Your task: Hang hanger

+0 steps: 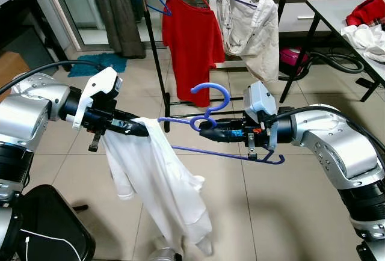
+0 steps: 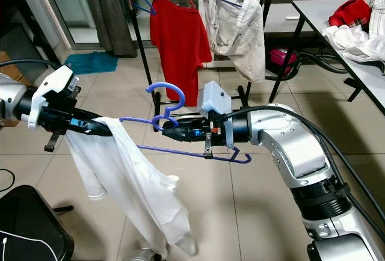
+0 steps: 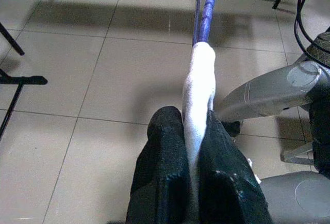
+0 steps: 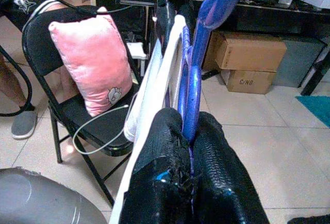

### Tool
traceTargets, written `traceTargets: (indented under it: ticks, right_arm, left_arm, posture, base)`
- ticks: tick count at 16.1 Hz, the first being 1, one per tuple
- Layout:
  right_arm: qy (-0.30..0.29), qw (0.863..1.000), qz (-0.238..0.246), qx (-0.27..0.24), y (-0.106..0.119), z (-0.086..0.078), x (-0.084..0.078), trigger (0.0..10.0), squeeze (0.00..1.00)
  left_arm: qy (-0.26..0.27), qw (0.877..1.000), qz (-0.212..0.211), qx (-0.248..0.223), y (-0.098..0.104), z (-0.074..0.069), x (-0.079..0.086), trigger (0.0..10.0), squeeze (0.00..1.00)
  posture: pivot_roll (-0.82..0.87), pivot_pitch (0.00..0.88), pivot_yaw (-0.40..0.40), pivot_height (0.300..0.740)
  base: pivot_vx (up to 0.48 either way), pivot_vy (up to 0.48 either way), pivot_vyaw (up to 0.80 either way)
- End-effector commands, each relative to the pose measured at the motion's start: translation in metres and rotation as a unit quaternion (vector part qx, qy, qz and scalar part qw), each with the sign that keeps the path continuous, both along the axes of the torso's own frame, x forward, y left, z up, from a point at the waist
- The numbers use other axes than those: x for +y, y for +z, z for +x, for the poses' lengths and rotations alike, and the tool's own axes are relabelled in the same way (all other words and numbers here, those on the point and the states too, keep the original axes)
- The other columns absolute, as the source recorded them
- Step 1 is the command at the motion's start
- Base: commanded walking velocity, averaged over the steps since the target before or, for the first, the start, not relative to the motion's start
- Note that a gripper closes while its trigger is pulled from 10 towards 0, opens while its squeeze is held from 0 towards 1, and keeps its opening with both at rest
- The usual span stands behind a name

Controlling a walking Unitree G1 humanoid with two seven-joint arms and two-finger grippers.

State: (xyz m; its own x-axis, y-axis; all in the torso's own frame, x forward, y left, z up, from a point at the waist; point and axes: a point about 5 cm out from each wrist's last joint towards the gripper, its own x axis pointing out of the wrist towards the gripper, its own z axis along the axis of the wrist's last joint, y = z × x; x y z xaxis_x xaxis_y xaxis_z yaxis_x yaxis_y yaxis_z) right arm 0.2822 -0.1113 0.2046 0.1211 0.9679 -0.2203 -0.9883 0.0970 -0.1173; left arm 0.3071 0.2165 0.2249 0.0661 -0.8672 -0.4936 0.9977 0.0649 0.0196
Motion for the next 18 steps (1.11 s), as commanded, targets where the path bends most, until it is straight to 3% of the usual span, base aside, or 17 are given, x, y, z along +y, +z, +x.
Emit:
traceTargets:
  ticks: [1,2,8,10,13,15,18]
  right_arm:
    - [0.028,0.999,0.020,-0.004,0.009,-0.003,0.007,10.0,0.76]
    - [0.027,0.999,0.021,-0.002,0.009,-0.003,0.007,10.0,1.00]
    - [-0.006,0.999,0.037,-0.006,0.012,0.001,0.000,10.0,1.00]
    - [-0.048,0.996,0.074,-0.016,0.020,0.004,-0.008,10.0,1.00]
    - [-0.134,0.978,0.158,-0.036,0.035,0.013,-0.020,10.0,1.00]
    - [-0.132,0.973,0.189,-0.025,0.040,0.008,-0.020,10.0,1.00]
    - [-0.060,0.983,0.171,0.014,0.024,-0.017,0.006,10.0,1.00]
  left_arm:
    - [0.006,1.000,-0.017,-0.012,0.006,-0.001,0.000,0.0,0.00]
    - [0.007,1.000,-0.018,-0.012,0.006,-0.001,0.000,0.0,0.00]
    - [0.069,0.997,-0.016,-0.034,0.001,0.007,0.008,0.0,0.00]
    - [0.122,0.991,-0.007,-0.056,-0.004,0.015,0.015,0.0,0.00]
    - [0.154,0.985,-0.021,-0.078,-0.002,0.021,0.015,0.0,0.00]
    - [0.173,0.980,-0.022,-0.095,0.000,0.026,0.017,0.0,0.00]
    - [0.149,0.982,-0.061,-0.098,0.013,0.026,0.008,0.0,0.00]
  posture:
    - [-0.02,0.000,0.117,0.740]
    - [-0.02,0.000,0.117,0.740]
    - [-0.02,0.000,0.117,0.740]
    - [-0.02,0.000,0.117,0.740]
    - [-0.03,0.000,0.123,0.740]
    - [-0.03,0.000,0.126,0.740]
    - [-0.03,0.000,0.129,0.740]
  base:
    - [0.000,0.000,0.00]
    - [0.000,0.000,0.00]
    - [0.000,0.000,0.00]
    - [0.000,0.000,0.00]
    - [0.000,0.000,0.00]
    - [0.000,0.000,0.00]
    - [0.000,0.000,0.00]
